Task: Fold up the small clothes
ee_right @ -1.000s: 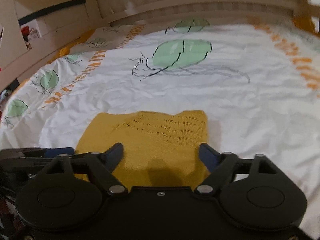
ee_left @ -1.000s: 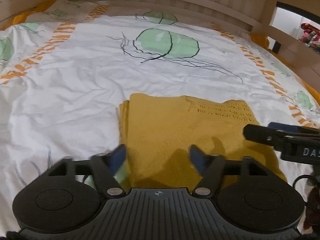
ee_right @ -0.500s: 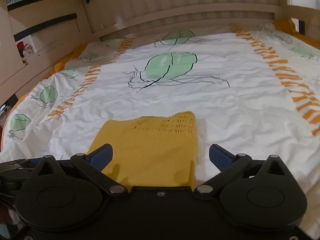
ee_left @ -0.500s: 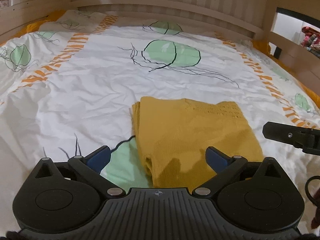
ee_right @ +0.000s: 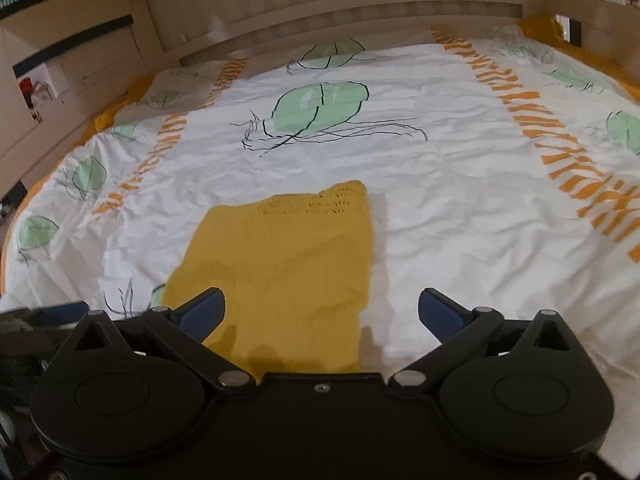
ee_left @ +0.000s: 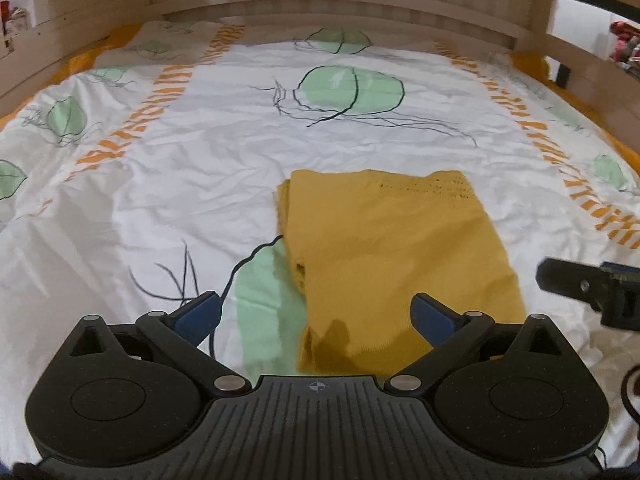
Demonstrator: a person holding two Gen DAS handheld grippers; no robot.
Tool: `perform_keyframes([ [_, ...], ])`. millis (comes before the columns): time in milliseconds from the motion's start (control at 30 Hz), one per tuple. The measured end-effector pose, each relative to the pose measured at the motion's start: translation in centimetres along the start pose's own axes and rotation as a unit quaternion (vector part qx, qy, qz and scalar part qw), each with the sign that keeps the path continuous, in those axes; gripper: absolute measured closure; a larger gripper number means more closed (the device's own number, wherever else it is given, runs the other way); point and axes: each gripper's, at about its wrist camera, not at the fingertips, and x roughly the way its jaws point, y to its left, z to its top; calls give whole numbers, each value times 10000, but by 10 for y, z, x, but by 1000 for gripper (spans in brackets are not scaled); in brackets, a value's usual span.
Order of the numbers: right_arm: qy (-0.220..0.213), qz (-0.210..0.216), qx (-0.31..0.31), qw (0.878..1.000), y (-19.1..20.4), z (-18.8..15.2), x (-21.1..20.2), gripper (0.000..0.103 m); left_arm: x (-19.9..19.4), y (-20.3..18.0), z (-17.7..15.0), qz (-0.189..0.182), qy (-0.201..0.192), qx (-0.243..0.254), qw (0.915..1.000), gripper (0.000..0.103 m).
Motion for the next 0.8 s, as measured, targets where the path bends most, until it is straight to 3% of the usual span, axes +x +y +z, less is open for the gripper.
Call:
perform_keyframes([
  [333, -58, -170, -184, 9997, 7, -10, -13, 1, -9, 0, -2, 261, 49, 12, 9996, 1],
  [600, 7, -821, -36, 9966, 11, -9, -12, 1, -5, 2, -7, 150, 253, 49, 9996, 2],
  [800, 130, -586, 60, 9982, 6, -10, -10, 1, -2, 3, -9, 106, 359, -5, 9993, 2],
])
